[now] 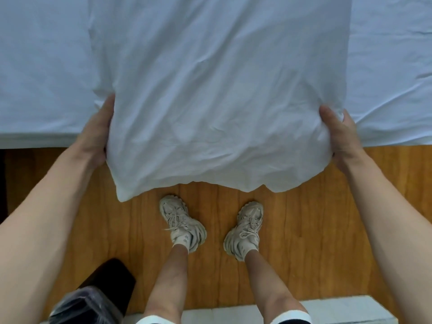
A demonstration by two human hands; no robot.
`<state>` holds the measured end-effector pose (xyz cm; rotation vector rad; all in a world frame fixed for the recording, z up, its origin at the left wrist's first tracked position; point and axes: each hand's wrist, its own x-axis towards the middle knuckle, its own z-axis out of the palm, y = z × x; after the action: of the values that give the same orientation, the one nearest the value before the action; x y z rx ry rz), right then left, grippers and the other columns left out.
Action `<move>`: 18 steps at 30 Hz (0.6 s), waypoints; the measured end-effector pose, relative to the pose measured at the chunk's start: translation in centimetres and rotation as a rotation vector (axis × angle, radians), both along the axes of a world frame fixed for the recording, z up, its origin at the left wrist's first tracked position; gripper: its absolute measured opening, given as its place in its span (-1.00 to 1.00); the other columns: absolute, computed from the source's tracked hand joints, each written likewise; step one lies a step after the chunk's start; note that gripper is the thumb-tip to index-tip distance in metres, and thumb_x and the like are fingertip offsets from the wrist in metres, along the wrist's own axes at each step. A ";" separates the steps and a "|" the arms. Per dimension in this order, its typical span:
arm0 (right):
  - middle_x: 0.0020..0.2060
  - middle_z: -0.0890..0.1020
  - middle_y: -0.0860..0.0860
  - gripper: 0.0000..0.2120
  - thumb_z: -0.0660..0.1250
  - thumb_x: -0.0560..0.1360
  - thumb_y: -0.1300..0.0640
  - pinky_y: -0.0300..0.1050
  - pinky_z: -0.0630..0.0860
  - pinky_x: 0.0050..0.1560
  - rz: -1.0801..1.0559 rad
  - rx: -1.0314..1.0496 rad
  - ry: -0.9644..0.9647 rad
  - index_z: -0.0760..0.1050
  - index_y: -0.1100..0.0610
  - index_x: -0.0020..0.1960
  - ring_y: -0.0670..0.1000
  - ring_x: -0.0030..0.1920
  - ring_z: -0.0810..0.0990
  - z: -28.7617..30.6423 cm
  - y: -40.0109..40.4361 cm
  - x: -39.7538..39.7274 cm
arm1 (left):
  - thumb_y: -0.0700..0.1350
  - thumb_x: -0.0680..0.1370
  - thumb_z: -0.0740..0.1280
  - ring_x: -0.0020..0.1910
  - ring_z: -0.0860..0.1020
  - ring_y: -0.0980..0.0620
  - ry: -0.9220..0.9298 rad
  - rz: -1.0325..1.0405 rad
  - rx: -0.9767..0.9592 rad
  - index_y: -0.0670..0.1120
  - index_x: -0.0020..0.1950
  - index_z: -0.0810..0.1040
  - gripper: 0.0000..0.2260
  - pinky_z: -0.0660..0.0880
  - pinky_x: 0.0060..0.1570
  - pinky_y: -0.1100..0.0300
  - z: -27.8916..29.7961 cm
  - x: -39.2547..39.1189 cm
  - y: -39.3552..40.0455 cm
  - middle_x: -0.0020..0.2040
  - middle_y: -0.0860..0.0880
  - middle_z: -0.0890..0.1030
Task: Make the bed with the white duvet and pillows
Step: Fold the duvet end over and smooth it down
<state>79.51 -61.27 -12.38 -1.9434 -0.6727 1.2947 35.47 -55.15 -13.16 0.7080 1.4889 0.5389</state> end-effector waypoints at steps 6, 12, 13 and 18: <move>0.19 0.62 0.01 -0.34 0.49 0.37 -0.11 0.00 0.59 0.09 -0.017 -0.042 0.076 0.38 0.07 0.38 0.02 0.13 0.64 0.2 -0.6 -0.7 | 0.24 0.45 0.39 0.15 0.59 0.10 0.006 -0.225 -0.068 0.14 0.34 0.46 -0.51 0.45 0.18 0.07 0.6 0.1 -0.8 0.19 0.14 0.61; 0.02 0.68 0.03 -0.61 0.46 0.44 0.17 -0.19 0.61 -0.20 -0.212 0.029 0.108 0.49 0.13 0.24 -0.05 -0.09 0.69 2.8 -0.3 -4.5 | -0.20 0.44 0.45 -0.15 0.66 0.18 0.109 0.063 0.032 -0.06 0.03 0.61 -0.82 0.53 -0.31 0.35 3.6 4.2 -2.6 -0.15 0.09 0.68; 0.02 0.68 0.04 -0.62 0.46 0.44 0.20 -0.17 0.61 -0.17 -0.241 0.047 0.112 0.50 0.14 0.22 -0.03 -0.08 0.69 3.8 -0.3 -5.0 | -0.22 0.44 0.44 -0.19 0.65 0.19 0.111 0.093 0.052 -0.06 -0.03 0.62 -0.85 0.52 -0.32 0.36 4.7 4.7 -2.9 -0.17 0.08 0.68; 0.05 0.67 0.04 -0.62 0.46 0.43 0.18 -0.07 0.63 -0.03 -0.230 0.100 0.110 0.50 0.12 0.23 0.00 -0.01 0.68 10.9 -1.1 -5.7 | -0.11 0.31 0.49 -0.11 0.66 0.09 0.149 0.111 0.127 -0.07 -0.08 0.66 -0.79 0.56 -0.14 0.20 12.4 3.9 -3.2 -0.11 0.02 0.69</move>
<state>73.76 -62.38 -1.49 -1.7959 -0.4368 1.1914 39.41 -58.30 -0.76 0.7816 1.6512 0.6821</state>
